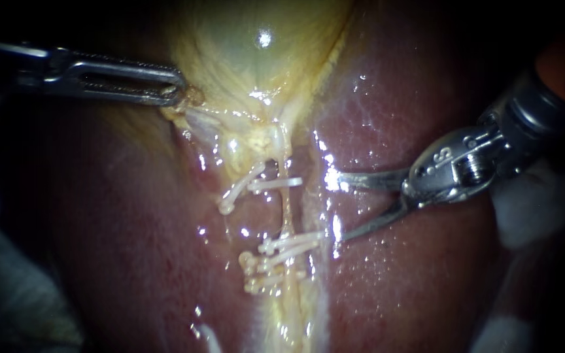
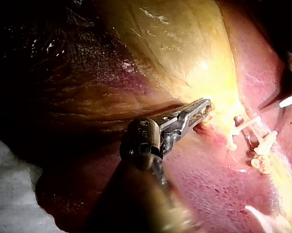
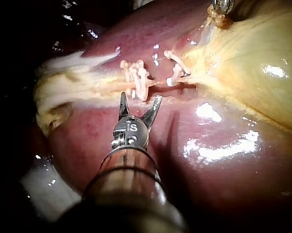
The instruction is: Go to the cutting position right tube
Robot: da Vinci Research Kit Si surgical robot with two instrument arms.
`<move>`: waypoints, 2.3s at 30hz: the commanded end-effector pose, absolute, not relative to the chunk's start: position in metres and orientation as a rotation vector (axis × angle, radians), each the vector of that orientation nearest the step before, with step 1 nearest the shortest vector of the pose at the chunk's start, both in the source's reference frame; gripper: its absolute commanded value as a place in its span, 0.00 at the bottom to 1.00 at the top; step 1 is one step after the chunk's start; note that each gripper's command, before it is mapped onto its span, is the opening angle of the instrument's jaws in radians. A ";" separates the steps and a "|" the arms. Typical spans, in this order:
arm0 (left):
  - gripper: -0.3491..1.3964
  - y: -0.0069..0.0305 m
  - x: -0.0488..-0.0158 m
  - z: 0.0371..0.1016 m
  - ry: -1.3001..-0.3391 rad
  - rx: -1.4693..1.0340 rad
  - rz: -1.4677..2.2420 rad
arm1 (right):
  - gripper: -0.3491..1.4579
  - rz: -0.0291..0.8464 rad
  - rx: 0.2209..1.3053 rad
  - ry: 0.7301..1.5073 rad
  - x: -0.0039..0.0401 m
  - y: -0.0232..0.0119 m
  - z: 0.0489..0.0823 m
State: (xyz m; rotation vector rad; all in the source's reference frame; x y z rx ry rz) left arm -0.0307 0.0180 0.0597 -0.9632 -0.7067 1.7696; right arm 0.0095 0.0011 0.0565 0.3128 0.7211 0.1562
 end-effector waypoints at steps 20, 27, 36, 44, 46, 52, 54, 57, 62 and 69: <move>0.00 0.0187 -0.0280 0.0534 -0.703 -0.973 1.735 | 0.99 0.170 0.449 0.761 0.0129 0.0006 0.0589; 0.00 0.0187 -0.0280 0.0534 -0.703 -0.973 1.735 | 0.99 0.237 0.586 0.805 0.0140 0.0000 0.0629; 0.00 0.0187 -0.0280 0.0534 -0.703 -0.973 1.735 | 0.99 0.311 0.717 0.845 0.0162 0.0000 0.0685; 0.00 0.0187 -0.0280 0.0533 -0.703 -0.973 1.734 | 0.99 0.314 0.810 0.889 0.0180 -0.0009 0.0705; 0.00 0.0187 -0.0280 0.0533 -0.703 -0.973 1.734 | 0.98 0.314 0.823 0.907 0.0185 -0.0010 0.0705; 0.00 0.0187 -0.0280 0.0533 -0.703 -0.973 1.734 | 0.98 0.320 0.858 0.960 0.0208 -0.0010 0.0704; 0.00 0.0187 -0.0280 0.0533 -0.703 -0.973 1.734 | 0.98 0.321 0.864 0.980 0.0214 -0.0011 0.0702; 0.00 0.0187 -0.0281 0.0533 -0.702 -0.973 1.734 | 0.97 0.319 0.877 0.995 0.0222 -0.0013 0.0700; 0.00 0.0187 -0.0281 0.0533 -0.702 -0.973 1.734 | 0.95 0.313 0.900 1.003 0.0230 -0.0014 0.0698; 0.00 0.0187 -0.0282 0.0533 -0.702 -0.973 1.734 | 0.95 0.314 0.907 1.023 0.0237 -0.0016 0.0695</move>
